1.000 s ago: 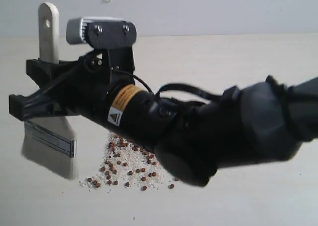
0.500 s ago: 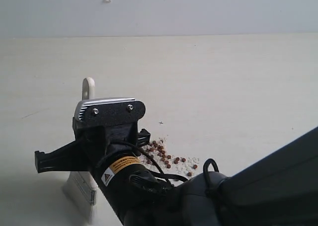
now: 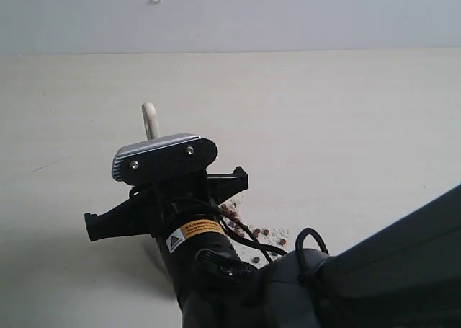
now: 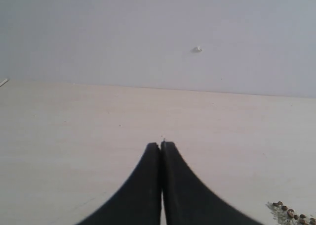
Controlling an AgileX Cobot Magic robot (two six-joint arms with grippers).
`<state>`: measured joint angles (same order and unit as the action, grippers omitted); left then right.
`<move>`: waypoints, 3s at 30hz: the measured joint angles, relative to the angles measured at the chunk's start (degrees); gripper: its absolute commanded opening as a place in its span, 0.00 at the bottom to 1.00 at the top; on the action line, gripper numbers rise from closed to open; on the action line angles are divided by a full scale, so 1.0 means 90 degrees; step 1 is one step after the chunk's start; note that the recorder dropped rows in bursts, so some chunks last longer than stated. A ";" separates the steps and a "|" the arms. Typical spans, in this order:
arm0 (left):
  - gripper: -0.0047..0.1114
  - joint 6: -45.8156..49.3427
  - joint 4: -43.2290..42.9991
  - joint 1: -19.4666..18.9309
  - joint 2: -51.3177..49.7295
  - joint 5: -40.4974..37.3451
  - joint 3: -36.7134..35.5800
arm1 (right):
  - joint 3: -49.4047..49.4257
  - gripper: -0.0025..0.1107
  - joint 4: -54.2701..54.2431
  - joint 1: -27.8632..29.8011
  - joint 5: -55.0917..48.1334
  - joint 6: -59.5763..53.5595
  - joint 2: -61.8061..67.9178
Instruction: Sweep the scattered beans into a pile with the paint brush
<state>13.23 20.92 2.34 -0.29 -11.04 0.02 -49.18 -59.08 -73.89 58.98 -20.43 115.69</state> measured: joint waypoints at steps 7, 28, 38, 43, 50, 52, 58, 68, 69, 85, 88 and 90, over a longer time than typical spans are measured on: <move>0.04 0.0000 0.0000 0.0000 0.0000 0.0000 0.0000 | 0.0000 0.02 -0.0002 0.0154 0.0047 -0.0163 -0.0068; 0.04 0.0000 0.0000 0.0000 0.0000 0.0000 0.0000 | 0.0537 0.02 0.2287 0.0180 -0.2212 -0.1252 -0.1521; 0.04 0.0000 0.0000 0.0000 0.0000 0.0000 0.0000 | 0.1008 0.02 1.0590 0.1795 -0.3059 0.4118 -0.2087; 0.04 0.0000 0.0000 0.0000 0.0000 0.0000 0.0000 | 0.1008 0.02 1.3930 0.3069 -0.1670 0.6648 -0.2085; 0.04 0.0000 0.0000 0.0000 0.0000 0.0000 0.0000 | 0.1008 0.02 1.5473 0.4590 0.0485 0.7500 -0.1980; 0.04 0.0000 0.0000 0.0000 0.0000 0.0000 0.0000 | 0.1008 0.02 1.5584 0.4847 0.0869 0.7398 -0.1804; 0.04 0.0000 0.0000 0.0000 0.0000 0.0000 0.0000 | 0.0703 0.02 1.5805 0.5097 0.1083 0.7089 -0.0703; 0.04 0.0000 0.0000 0.0000 0.0000 0.0000 0.0000 | -0.0590 0.02 1.5857 0.5097 0.1161 0.6982 0.0249; 0.04 0.0000 0.0000 0.0000 0.0000 0.0000 0.0000 | -0.0766 0.02 1.5857 0.5097 0.1189 0.6982 0.0393; 0.04 0.0000 0.0000 0.0000 0.0000 0.0000 0.0000 | -0.2393 0.02 1.6049 0.5097 0.1212 0.7953 0.1115; 0.04 0.0000 0.0000 0.0000 0.0000 0.0000 0.0000 | -0.2525 0.02 1.6243 0.5097 0.1194 0.8487 0.1100; 0.04 0.0000 0.0000 0.0000 0.0000 0.0000 0.0000 | -0.2527 0.02 1.6427 0.5097 0.1162 0.8877 0.0996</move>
<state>13.23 20.92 2.34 -0.29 -11.04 0.02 -71.93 88.76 -28.02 69.44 59.46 124.65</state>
